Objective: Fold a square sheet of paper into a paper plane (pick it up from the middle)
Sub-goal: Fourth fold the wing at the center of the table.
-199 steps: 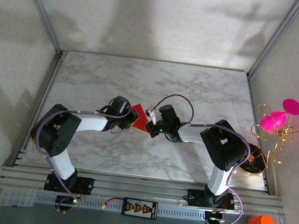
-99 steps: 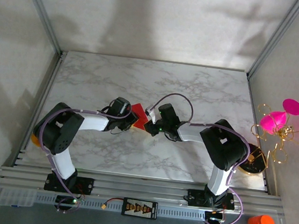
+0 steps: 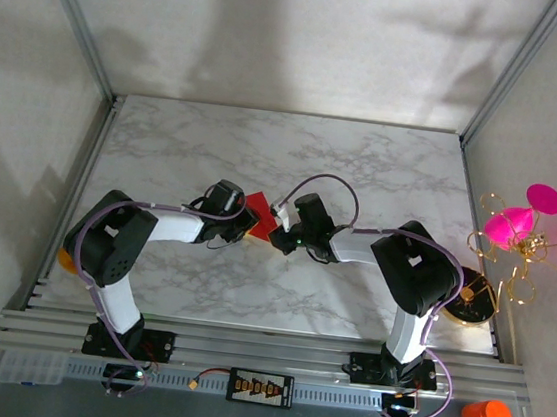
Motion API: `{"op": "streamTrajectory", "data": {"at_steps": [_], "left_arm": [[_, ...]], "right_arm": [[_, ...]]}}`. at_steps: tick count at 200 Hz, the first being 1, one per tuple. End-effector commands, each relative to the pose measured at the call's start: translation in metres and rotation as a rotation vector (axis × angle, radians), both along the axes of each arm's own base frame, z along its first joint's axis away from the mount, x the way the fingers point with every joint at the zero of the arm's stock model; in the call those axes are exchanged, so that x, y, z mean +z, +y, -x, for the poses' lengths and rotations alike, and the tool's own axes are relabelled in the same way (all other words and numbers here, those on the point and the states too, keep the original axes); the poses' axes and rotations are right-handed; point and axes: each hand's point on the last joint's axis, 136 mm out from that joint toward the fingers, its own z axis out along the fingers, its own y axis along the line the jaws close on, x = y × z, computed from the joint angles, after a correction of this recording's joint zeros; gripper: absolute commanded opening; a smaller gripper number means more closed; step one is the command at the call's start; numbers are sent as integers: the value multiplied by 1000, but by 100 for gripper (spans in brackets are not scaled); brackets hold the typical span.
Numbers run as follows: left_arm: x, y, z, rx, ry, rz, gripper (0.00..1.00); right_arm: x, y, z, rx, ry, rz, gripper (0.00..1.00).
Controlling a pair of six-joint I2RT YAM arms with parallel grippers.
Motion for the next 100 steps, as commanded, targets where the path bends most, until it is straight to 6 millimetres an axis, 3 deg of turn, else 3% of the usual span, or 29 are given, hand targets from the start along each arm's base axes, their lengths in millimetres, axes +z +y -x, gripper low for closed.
{"op": "streamTrajectory", "data": {"at_steps": [1, 67, 72, 100], "left_arm": [[-9, -1, 5, -17, 32, -37, 27], [-6, 3, 7, -27, 30, -67, 26], [-6, 4, 7, -28, 28, -70, 26], [0, 5, 6, -39, 14, -85, 26]], "right_arm": [[-2, 0, -6, -2, -12, 15, 15], [7, 11, 1, 42, 30, -41, 3], [8, 4, -6, 21, 35, -48, 2], [9, 4, -5, 27, 81, -78, 1]]}}
